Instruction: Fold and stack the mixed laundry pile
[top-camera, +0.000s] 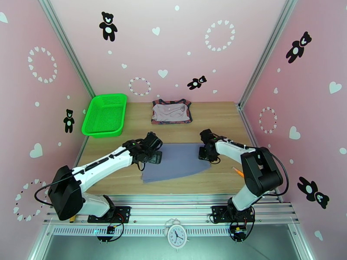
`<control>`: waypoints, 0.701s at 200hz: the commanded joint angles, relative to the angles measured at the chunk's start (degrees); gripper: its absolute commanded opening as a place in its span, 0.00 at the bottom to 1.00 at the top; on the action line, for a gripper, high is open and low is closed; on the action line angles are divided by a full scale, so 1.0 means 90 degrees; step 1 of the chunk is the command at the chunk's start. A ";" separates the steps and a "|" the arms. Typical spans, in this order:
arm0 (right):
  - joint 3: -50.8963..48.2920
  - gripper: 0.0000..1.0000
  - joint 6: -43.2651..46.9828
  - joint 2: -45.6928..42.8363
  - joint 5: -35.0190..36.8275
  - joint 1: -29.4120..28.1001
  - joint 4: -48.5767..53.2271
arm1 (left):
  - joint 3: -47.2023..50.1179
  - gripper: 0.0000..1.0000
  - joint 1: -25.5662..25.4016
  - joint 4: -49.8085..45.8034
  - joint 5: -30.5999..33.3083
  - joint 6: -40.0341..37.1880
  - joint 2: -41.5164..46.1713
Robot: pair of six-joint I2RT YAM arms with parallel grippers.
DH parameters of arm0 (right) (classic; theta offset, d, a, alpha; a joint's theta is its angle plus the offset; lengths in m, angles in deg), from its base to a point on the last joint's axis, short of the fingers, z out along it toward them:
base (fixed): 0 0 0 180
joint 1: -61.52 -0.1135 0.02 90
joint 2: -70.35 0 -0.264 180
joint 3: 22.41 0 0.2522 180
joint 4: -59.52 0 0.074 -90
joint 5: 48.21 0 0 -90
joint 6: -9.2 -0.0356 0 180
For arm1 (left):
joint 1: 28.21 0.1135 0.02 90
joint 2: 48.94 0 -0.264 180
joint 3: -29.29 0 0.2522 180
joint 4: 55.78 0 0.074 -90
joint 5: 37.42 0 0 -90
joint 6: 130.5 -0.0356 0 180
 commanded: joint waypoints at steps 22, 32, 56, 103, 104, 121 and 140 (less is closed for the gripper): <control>-0.0159 0.06 -0.0075 0.0817 -0.0544 -0.0365 -0.0312 | 0.0268 0.88 0.0123 -0.0002 -0.0051 0.0039 0.0454; -0.0106 0.00 -0.0022 0.0741 -0.0503 -0.0380 -0.0245 | 0.0278 0.88 0.0132 -0.0036 -0.0074 0.0068 0.0442; 0.0217 0.00 0.0322 0.0286 -0.0095 -0.0386 0.0290 | 0.0317 0.87 0.0125 0.0014 -0.0193 0.0161 0.0329; 0.1113 0.00 0.1417 -0.0659 0.0996 -0.0107 0.1577 | 0.0425 0.82 0.0127 0.0423 -0.0640 0.0356 -0.0033; 0.1133 0.00 0.1441 -0.0675 0.1005 -0.0095 0.1585 | 0.0425 0.82 0.0126 0.0440 -0.0656 0.0359 -0.0047; 0.1384 0.00 0.1828 -0.0786 0.1063 0.0169 0.1703 | 0.0444 0.79 0.0123 0.0688 -0.0753 0.0451 -0.0271; 0.1675 0.00 0.2226 -0.0759 0.1053 0.0377 0.1788 | 0.0449 0.72 0.0121 0.1080 -0.0914 0.0595 -0.0607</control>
